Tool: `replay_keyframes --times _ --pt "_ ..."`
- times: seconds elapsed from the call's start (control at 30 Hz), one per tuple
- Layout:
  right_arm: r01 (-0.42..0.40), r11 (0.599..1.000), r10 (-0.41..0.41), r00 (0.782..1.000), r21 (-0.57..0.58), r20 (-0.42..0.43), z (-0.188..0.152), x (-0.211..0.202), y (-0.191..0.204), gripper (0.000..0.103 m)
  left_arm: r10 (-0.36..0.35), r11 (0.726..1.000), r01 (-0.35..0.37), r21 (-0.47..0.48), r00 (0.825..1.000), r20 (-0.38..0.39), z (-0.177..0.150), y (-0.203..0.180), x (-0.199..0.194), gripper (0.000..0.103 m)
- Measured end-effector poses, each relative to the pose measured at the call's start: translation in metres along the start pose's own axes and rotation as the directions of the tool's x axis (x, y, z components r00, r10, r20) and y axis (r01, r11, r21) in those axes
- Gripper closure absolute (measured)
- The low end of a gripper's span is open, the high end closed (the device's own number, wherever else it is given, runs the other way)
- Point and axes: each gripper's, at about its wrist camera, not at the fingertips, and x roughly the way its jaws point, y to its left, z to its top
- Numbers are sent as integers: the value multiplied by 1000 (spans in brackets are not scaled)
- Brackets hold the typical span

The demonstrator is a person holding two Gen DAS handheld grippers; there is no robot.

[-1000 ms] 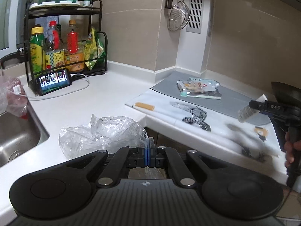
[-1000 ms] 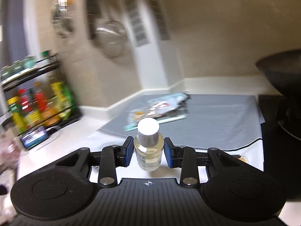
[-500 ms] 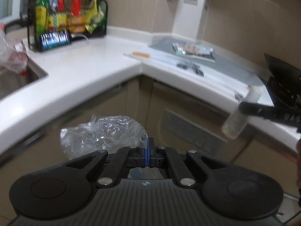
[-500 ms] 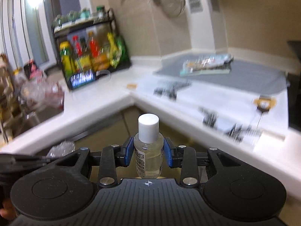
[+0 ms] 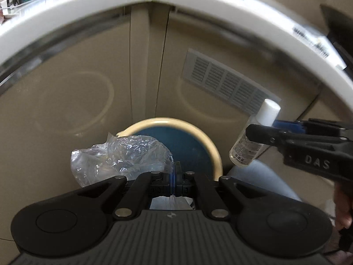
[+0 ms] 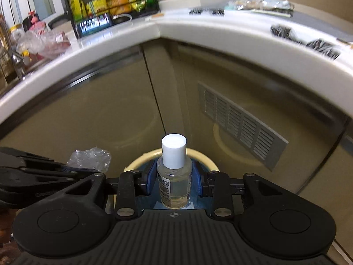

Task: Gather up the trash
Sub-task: 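Carry the plastic bag and glass bottle down over the trash bin with both tools, then open the left tool to drop the bag while the right tool drops the bottle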

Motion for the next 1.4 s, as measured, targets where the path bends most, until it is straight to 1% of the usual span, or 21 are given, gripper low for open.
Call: replay_keyframes --times 0.07,0.23,0.5,0.7,0.8,1.07,1.4 --pt "4 1000 -5 1000 -12 -19 -2 7 0 66 15 1000 -15 6 1000 -20 -2 -1 11 103" --pt "8 1000 -10 998 -22 -64 -6 21 0 66 27 1000 -26 10 998 -53 -2 1 27 103" --pt "5 999 -9 995 -44 -98 -8 38 6 66 43 999 -41 27 996 -83 6 -5 41 103" --pt "4 998 -13 991 -65 -133 -8 54 9 66 66 997 -61 41 989 -130 10 -13 60 103" --pt "9 998 -20 988 -69 -154 -9 63 9 66 71 997 -65 42 985 -157 11 -13 70 103" --pt "20 997 -34 977 -72 -209 -10 87 11 66 96 995 -87 54 976 -196 11 -11 95 103" --pt "52 996 -71 960 -76 -270 -17 112 12 66 124 992 -115 52 966 -226 11 -6 118 103"
